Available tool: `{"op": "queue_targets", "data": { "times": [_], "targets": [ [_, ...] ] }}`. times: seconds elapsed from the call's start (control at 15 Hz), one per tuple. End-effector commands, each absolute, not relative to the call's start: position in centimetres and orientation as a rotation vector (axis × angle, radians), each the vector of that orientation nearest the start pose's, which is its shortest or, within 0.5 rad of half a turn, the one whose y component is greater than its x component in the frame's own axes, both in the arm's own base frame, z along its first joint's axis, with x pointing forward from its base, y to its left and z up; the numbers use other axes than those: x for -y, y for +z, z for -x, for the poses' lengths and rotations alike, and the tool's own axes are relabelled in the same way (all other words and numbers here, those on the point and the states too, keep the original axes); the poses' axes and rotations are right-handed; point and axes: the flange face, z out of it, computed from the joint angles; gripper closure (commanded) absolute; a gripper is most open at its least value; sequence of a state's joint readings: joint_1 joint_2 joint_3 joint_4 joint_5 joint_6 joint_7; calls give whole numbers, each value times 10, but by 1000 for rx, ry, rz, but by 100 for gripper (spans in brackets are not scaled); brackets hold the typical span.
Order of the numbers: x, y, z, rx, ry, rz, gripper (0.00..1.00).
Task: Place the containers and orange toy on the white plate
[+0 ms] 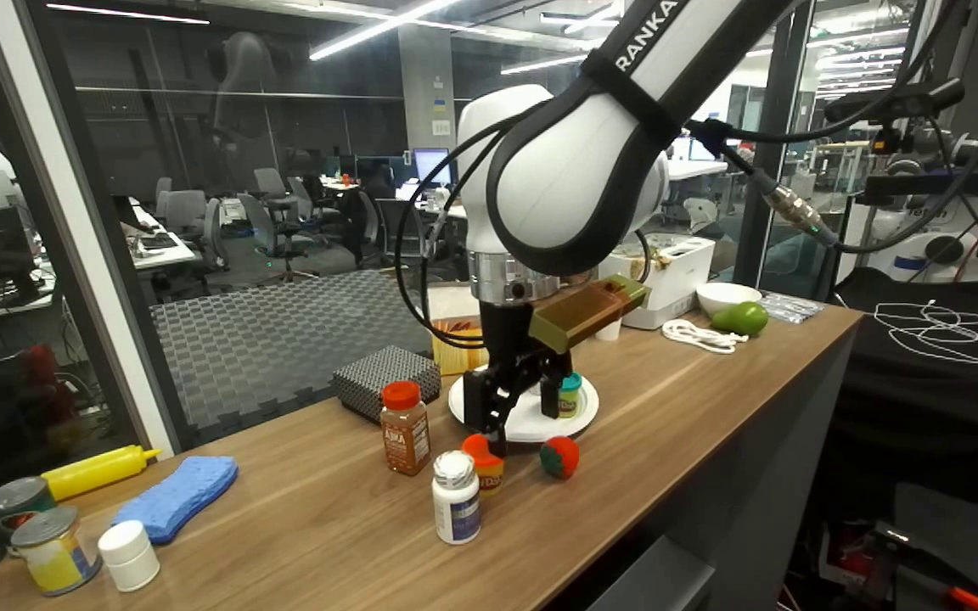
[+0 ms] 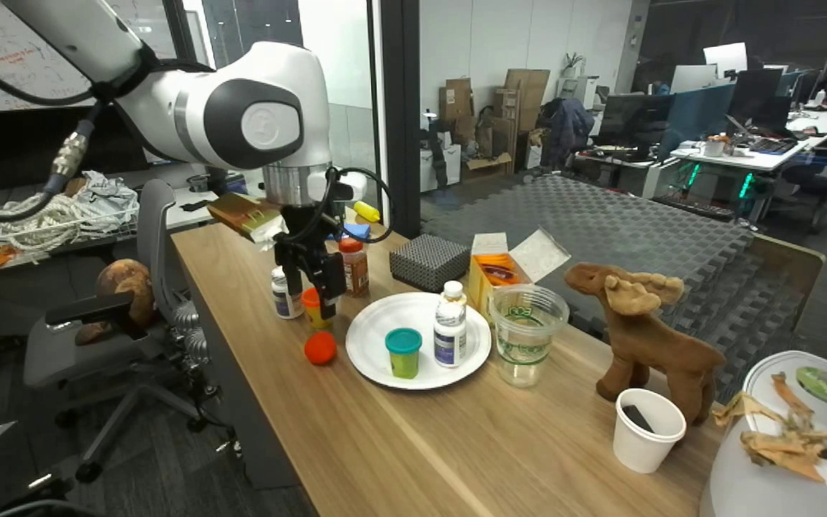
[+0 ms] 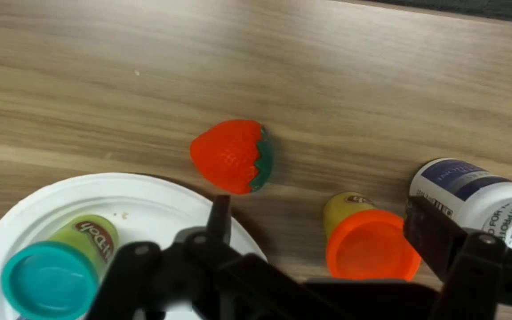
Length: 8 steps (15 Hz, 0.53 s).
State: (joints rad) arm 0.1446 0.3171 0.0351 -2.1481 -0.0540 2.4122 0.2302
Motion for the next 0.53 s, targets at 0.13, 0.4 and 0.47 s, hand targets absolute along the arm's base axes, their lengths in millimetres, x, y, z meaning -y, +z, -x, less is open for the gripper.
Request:
{"op": "queue_targets", "data": {
  "times": [0.13,0.4,0.47],
  "targets": [
    [-103,247,-567,-76,84,3084,0],
    [-113,239,-569,-92,94,3064,0],
    [-115,236,-570,-93,95,3063,0]
  ]
}}
